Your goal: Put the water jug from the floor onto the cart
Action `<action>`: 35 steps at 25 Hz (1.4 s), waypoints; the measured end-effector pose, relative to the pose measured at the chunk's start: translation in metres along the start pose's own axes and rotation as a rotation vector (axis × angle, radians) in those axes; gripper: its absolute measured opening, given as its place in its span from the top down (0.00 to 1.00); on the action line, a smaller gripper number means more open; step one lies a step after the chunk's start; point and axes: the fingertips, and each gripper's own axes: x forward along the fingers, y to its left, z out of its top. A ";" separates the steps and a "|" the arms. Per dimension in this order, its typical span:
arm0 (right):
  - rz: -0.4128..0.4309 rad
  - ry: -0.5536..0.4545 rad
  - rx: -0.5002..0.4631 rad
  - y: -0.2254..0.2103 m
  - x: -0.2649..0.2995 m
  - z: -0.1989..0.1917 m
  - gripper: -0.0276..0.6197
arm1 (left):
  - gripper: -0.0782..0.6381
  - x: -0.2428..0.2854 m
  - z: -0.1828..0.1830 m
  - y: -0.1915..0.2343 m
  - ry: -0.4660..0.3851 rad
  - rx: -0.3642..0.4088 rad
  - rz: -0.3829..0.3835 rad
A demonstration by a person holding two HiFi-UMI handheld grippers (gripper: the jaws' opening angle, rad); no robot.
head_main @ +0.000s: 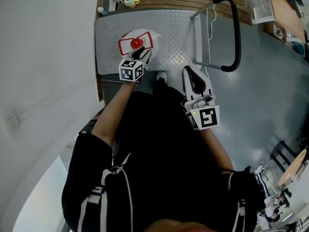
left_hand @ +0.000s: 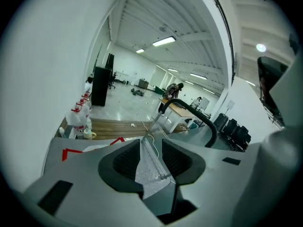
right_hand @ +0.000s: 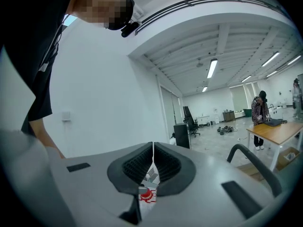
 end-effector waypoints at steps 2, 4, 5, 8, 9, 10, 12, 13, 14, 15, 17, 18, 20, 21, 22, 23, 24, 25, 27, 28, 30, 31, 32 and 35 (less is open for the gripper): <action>0.010 -0.019 0.005 0.020 -0.006 0.002 0.93 | 0.69 -0.023 -0.001 -0.010 -0.044 0.027 0.008; 0.022 -0.036 0.003 0.041 -0.014 0.003 0.93 | 0.69 -0.048 -0.003 -0.023 -0.090 0.037 0.019; 0.025 -0.038 0.001 0.051 -0.017 0.002 0.93 | 0.69 -0.061 -0.004 -0.030 -0.115 0.039 0.026; 0.028 -0.033 -0.005 0.077 -0.027 -0.005 0.93 | 0.85 -0.113 -0.005 -0.049 -0.193 0.035 0.053; 0.034 -0.030 -0.010 0.087 -0.028 -0.006 0.93 | 0.85 -0.134 -0.005 -0.054 -0.224 0.036 0.053; 0.043 -0.027 -0.017 0.099 -0.030 -0.007 0.93 | 0.86 -0.155 -0.004 -0.057 -0.258 0.044 0.054; 0.066 -0.023 -0.035 0.127 -0.033 -0.008 0.93 | 0.87 -0.201 0.000 -0.059 -0.322 0.078 0.074; 0.076 -0.024 -0.047 0.141 -0.037 -0.009 0.93 | 0.87 -0.224 0.000 -0.059 -0.347 0.098 0.090; 0.078 -0.030 -0.064 0.155 -0.042 -0.009 0.93 | 0.87 -0.247 -0.001 -0.059 -0.366 0.112 0.103; 0.072 -0.046 -0.089 0.167 -0.048 -0.008 0.93 | 0.87 -0.269 -0.001 -0.061 -0.383 0.121 0.110; 0.042 -0.106 -0.161 0.186 -0.061 0.000 0.93 | 0.87 -0.307 -0.002 -0.069 -0.418 0.142 0.104; 0.026 -0.128 -0.191 0.193 -0.066 0.004 0.93 | 0.87 -0.323 -0.002 -0.074 -0.436 0.153 0.099; 0.009 -0.132 -0.210 0.206 -0.075 0.005 0.93 | 0.87 -0.351 -0.002 -0.083 -0.473 0.162 0.101; 0.009 -0.120 -0.207 0.212 -0.080 0.003 0.93 | 0.87 -0.363 -0.002 -0.086 -0.493 0.164 0.108; 0.011 -0.107 -0.200 0.219 -0.084 0.000 0.93 | 0.87 -0.372 -0.004 -0.089 -0.511 0.169 0.121; 0.013 -0.096 -0.194 0.225 -0.088 -0.004 0.93 | 0.87 -0.379 -0.007 -0.091 -0.526 0.175 0.135; 0.015 -0.090 -0.189 0.231 -0.091 -0.007 0.93 | 0.87 -0.384 -0.011 -0.092 -0.536 0.180 0.149; 0.017 -0.088 -0.187 0.236 -0.093 -0.010 0.93 | 0.87 -0.387 -0.016 -0.092 -0.541 0.182 0.157; 0.026 -0.098 -0.198 0.247 -0.097 -0.011 0.93 | 0.87 -0.390 -0.025 -0.097 -0.546 0.168 0.148; 0.032 -0.111 -0.208 0.252 -0.098 -0.010 0.93 | 0.87 -0.392 -0.028 -0.100 -0.548 0.165 0.135; 0.045 -0.129 -0.228 0.260 -0.101 -0.009 0.93 | 0.87 -0.395 -0.032 -0.106 -0.560 0.177 0.107; 0.049 -0.132 -0.238 0.263 -0.104 -0.010 0.93 | 0.87 -0.397 -0.034 -0.109 -0.568 0.178 0.092; 0.050 -0.134 -0.248 0.265 -0.105 -0.011 0.93 | 0.87 -0.398 -0.035 -0.111 -0.574 0.171 0.077; 0.040 -0.108 -0.261 0.264 -0.108 -0.016 0.93 | 0.87 -0.400 -0.035 -0.115 -0.587 0.150 0.059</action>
